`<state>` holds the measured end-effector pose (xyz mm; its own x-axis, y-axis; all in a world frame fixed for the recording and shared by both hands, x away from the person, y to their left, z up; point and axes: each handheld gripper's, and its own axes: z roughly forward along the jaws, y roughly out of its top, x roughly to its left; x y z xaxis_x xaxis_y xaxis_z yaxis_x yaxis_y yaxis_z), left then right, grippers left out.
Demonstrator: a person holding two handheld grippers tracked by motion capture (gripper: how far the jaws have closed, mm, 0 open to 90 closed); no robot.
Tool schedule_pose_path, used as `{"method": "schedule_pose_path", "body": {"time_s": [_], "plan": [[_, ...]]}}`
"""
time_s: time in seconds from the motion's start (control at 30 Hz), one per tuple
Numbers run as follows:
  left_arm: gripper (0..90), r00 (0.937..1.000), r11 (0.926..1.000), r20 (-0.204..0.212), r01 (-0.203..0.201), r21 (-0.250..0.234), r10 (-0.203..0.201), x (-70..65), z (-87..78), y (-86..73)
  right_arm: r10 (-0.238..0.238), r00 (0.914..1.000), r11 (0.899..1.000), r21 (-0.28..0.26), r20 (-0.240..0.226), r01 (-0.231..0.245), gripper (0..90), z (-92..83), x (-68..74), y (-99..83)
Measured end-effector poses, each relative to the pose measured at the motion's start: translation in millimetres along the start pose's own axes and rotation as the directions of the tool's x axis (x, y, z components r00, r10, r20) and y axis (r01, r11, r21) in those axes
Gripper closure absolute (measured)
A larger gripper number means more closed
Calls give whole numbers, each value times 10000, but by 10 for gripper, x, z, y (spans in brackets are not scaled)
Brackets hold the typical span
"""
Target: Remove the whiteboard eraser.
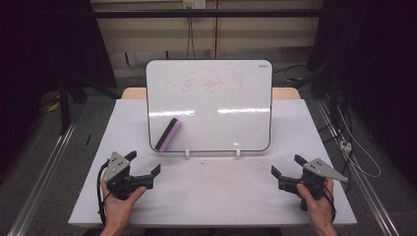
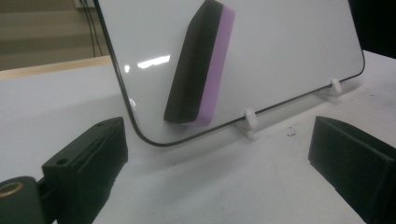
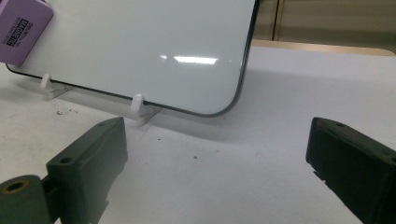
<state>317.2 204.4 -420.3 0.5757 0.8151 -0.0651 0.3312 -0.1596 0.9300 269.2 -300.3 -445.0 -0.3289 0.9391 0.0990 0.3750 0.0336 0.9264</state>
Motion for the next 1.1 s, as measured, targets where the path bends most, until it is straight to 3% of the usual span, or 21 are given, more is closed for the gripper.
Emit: {"method": "schedule_pose_path", "body": {"time_s": [0.3,0.43,0.7,0.8,0.87,1.0,1.1], "plan": [[40,10000,9998,56,60,173,-61,-4,30,7,26,10000,10000,79,-38,-25,57,4,-11,-3],[41,9998,9979,12,-192,612,192,-18,67,33,32,10000,9999,114,-50,-31,53,11,-6,-2],[35,9981,9963,113,-605,607,600,-40,115,130,-18,10000,9996,264,-62,20,48,27,-11,-8],[35,9977,9965,287,-624,552,609,-40,142,180,-21,10000,9996,286,-46,23,48,28,-11,-12],[39,9983,9970,427,-411,649,384,-29,174,216,-63,10000,9995,304,-4,63,46,22,-13,-15],[35,9976,9955,407,-583,750,553,-13,210,284,-31,10000,9995,316,-25,32,45,27,-15,-15],[34,9977,9966,598,-358,746,314,0,243,331,-9,10000,9995,325,-19,9,45,29,-13,-16]]}}
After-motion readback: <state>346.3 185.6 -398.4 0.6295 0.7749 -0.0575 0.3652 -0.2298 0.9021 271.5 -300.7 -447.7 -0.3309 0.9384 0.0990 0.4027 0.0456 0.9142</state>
